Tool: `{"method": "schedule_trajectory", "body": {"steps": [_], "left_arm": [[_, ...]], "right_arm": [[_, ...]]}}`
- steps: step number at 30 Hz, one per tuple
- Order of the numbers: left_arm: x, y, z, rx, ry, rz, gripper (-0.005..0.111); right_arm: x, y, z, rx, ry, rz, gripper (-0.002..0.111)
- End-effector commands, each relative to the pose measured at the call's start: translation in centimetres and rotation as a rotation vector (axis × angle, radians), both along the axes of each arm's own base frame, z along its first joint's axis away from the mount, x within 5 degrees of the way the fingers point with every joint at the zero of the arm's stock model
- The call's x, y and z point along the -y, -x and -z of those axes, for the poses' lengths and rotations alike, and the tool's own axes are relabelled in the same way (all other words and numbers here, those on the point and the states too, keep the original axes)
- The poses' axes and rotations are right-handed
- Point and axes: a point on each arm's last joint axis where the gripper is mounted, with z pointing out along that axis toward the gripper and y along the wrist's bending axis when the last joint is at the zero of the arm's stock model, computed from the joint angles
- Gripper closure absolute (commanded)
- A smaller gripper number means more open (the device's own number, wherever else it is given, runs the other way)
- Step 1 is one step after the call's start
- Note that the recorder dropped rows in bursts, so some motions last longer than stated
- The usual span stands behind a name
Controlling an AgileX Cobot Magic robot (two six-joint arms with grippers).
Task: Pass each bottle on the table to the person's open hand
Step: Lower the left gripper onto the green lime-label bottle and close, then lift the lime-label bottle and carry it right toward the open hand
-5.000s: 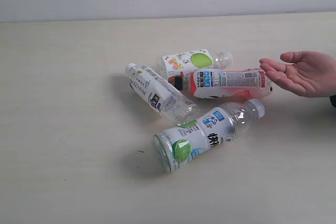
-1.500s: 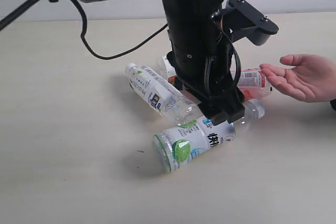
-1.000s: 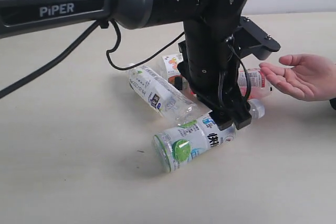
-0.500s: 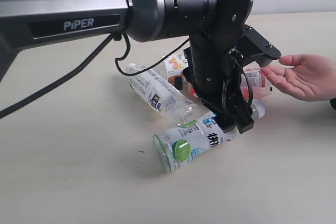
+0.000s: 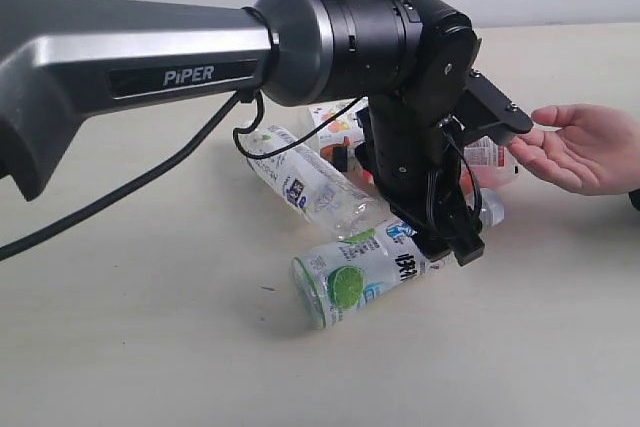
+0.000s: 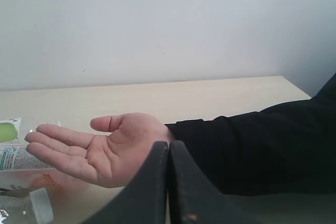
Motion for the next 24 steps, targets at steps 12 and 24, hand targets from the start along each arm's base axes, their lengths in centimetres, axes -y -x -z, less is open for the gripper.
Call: {"method": "schedule_trajectory", "body": {"steps": [12, 24], "left_arm": [[0.5, 0.0, 3.3, -0.031, -0.048, -0.002, 0.028], [0.4, 0.0, 3.5, -0.036, -0.057, 0.0, 0.029]], "right_arm": [[0.1, 0.0, 0.0, 0.012, 0.014, 0.008, 0.108], [0.1, 0.0, 0.0, 0.012, 0.014, 0.008, 0.108]]}}
